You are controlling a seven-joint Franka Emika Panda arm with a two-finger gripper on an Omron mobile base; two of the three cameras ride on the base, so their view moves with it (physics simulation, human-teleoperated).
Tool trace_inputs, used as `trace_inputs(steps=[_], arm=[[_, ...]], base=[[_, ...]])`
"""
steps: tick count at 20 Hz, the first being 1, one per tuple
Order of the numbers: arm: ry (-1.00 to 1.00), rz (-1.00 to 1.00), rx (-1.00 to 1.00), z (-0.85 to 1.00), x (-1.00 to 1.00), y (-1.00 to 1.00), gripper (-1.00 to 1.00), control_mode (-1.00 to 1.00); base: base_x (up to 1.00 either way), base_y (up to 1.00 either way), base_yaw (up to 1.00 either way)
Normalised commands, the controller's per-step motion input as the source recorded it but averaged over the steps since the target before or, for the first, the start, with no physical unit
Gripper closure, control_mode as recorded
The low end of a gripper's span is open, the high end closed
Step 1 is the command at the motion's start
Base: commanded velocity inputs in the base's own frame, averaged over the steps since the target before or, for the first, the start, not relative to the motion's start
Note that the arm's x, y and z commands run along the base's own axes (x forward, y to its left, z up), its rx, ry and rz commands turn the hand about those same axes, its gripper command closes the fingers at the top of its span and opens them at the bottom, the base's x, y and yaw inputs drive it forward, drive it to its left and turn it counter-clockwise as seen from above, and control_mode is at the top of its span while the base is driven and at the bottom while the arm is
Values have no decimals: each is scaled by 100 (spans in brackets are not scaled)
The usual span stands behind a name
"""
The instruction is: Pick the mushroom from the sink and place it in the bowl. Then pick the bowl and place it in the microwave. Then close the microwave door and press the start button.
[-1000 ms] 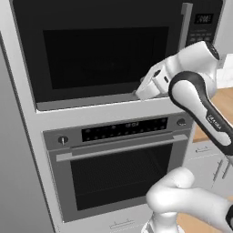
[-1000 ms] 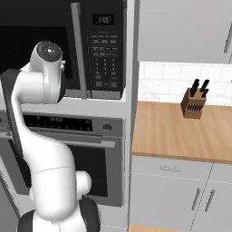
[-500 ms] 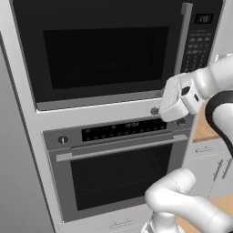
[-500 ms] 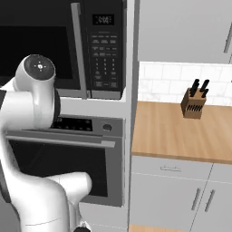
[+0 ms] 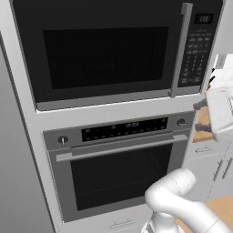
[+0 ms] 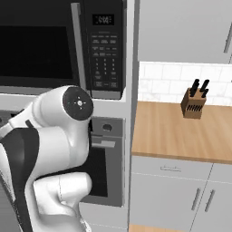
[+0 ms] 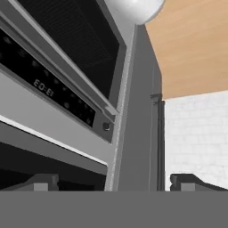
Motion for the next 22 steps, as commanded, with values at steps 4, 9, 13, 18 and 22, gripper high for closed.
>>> trace_inputs(steps=[4, 9, 13, 18, 22], arm=[[-30, 13, 0, 0, 2, -29, -100, -100], [-23, 0, 0, -3, 34, -11, -100, -100], [-17, -3, 0, -12, 39, -26, -100, -100], [-16, 0, 0, -12, 38, -47, -100, -100], [-17, 0, 0, -4, 49, -31, -100, -100]], base=[[0, 0, 0], [0, 0, 0], [0, 0, 0], [0, 0, 0], [0, 0, 0]])
